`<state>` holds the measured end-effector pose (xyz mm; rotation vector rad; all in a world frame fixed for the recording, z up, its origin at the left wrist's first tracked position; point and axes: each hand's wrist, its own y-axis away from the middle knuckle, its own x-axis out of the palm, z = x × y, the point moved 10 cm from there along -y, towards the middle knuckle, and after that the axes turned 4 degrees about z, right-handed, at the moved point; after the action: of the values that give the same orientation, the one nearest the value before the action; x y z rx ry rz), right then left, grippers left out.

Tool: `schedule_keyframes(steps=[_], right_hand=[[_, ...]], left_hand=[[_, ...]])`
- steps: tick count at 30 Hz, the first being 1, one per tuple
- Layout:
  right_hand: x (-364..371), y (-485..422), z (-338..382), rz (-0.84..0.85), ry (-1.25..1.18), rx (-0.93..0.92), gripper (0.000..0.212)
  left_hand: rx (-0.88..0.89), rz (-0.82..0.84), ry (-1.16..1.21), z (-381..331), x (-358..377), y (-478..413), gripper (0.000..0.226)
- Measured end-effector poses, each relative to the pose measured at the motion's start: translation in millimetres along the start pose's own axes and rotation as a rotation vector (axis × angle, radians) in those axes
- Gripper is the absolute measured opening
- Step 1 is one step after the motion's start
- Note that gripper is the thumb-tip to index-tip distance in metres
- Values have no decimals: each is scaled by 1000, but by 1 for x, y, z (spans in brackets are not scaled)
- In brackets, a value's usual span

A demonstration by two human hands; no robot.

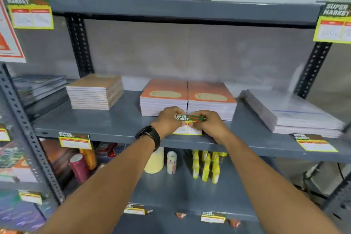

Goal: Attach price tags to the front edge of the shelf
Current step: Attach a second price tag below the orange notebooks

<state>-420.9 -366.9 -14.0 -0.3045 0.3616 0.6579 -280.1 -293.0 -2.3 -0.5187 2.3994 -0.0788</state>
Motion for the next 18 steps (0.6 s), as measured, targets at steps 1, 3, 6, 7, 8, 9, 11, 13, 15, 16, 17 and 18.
schedule_keyframes(steps=[1, 3, 6, 7, 8, 9, 11, 13, 15, 16, 17, 18], right_hand=[[1, 4, 4, 19, -31, -19, 17], [3, 17, 11, 34, 2, -65, 9], [13, 46, 15, 65, 109, -110, 6], [17, 57, 14, 70, 125, -115, 5], [22, 67, 13, 70, 142, -116, 4], [26, 76, 11, 58, 161, -110, 3], [29, 87, 4, -10, 187, -88, 5], [29, 90, -2, -97, 186, -67, 6], [29, 91, -3, -161, 201, -60, 5], [30, 91, -2, -183, 221, -61, 4], [31, 92, -1, -199, 242, -64, 4], [32, 93, 0, -211, 256, -65, 4]], left_hand=[[40, -32, 30, -3, -4, 7, 22], [119, -59, 73, -5, -8, 26, 18], [104, -69, 167, 10, -1, 63, 14], [78, -75, 186, 16, 3, 74, 13], [56, -80, 193, 23, 8, 83, 12], [42, -83, 195, 28, 13, 90, 12], [20, -104, 169, 34, 17, 96, 11], [18, -139, 124, 33, 17, 97, 9], [28, -163, 82, 30, 16, 97, 9], [34, -172, 63, 29, 16, 97, 10], [36, -176, 44, 28, 16, 98, 10], [36, -182, 21, 28, 15, 98, 11]])
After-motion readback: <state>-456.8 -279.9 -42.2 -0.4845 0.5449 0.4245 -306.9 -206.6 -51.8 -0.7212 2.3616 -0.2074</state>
